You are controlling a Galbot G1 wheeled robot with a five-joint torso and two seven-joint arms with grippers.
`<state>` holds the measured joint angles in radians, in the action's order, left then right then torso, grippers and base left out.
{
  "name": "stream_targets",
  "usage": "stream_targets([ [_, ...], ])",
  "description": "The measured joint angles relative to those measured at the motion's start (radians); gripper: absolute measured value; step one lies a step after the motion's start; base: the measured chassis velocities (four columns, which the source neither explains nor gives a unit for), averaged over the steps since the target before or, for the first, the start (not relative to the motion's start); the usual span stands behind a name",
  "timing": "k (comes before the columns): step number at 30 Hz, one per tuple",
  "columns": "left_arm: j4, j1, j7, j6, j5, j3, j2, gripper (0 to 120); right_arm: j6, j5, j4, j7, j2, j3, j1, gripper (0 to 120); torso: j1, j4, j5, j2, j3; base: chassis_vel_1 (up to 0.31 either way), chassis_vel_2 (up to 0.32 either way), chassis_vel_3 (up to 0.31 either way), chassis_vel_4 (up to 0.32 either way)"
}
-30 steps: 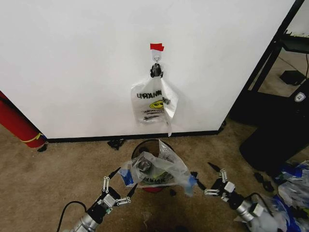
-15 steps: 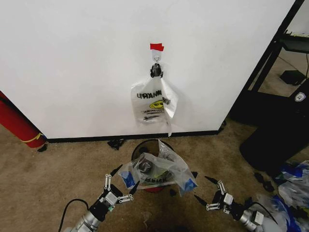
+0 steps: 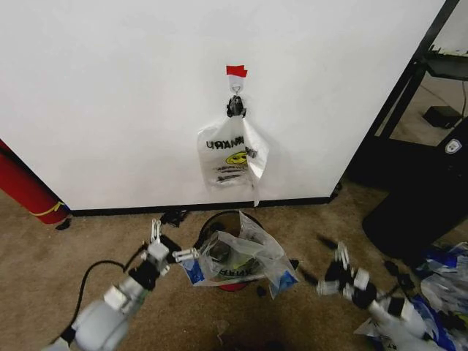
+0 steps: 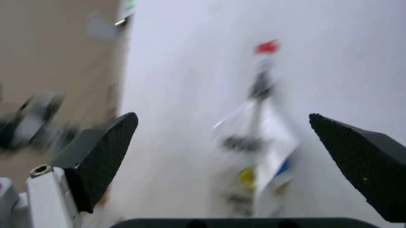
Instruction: Pick up the garbage bag from the wall and place it over the trash bin.
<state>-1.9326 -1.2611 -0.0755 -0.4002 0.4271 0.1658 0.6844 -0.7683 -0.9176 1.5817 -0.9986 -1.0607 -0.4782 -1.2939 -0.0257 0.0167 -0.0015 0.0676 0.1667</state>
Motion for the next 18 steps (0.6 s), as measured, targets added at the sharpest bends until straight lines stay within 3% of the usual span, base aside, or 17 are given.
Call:
stream_targets([
  [4, 0.147, 0.347, -0.035, 0.075, 0.092, -0.324, -0.057, 100, -0.007, 0.126, 0.101, 0.308, -0.044, -0.039, -0.033, 100, 0.000, 0.0013, -0.0009, 0.000, 0.000, 0.000, 0.000, 0.000, 0.000],
  [5, 0.187, 0.448, -0.037, 0.087, 0.105, -0.411, -0.050, 100, -0.015, 0.179, 0.115, 0.399, -0.060, -0.048, -0.037, 100, 0.000, 0.0011, -0.0004, 0.000, 0.000, 0.000, 0.000, 0.000, 0.000],
  [6, 0.187, 0.448, -0.037, 0.087, 0.105, -0.411, -0.050, 100, -0.015, 0.179, 0.115, 0.399, -0.060, -0.048, -0.037, 100, 0.000, 0.0011, -0.0004, 0.000, 0.000, 0.000, 0.000, 0.000, 0.000],
  [9, 0.287, 0.682, -0.043, 0.111, 0.131, -0.616, 0.004, 100, -0.045, 0.329, 0.128, 0.598, -0.111, -0.081, -0.041, 100, 0.000, 0.0013, -0.0005, 0.000, 0.000, 0.000, 0.000, 0.000, 0.000],
  [12, 0.363, 0.827, -0.060, 0.149, 0.136, -0.732, 0.059, 100, -0.052, 0.391, 0.126, 0.630, -0.147, -0.119, -0.047, 100, 0.000, 0.0014, -0.0003, 0.000, 0.000, 0.000, 0.000, 0.000, 0.000],
  [18, 0.457, 0.952, -0.107, 0.228, 0.134, -0.849, 0.107, 100, -0.053, 0.396, 0.145, 0.653, -0.170, -0.155, -0.069, 100, 0.000, 0.0006, -0.0004, 0.000, 0.000, 0.000, 0.000, 0.000, 0.000],
])
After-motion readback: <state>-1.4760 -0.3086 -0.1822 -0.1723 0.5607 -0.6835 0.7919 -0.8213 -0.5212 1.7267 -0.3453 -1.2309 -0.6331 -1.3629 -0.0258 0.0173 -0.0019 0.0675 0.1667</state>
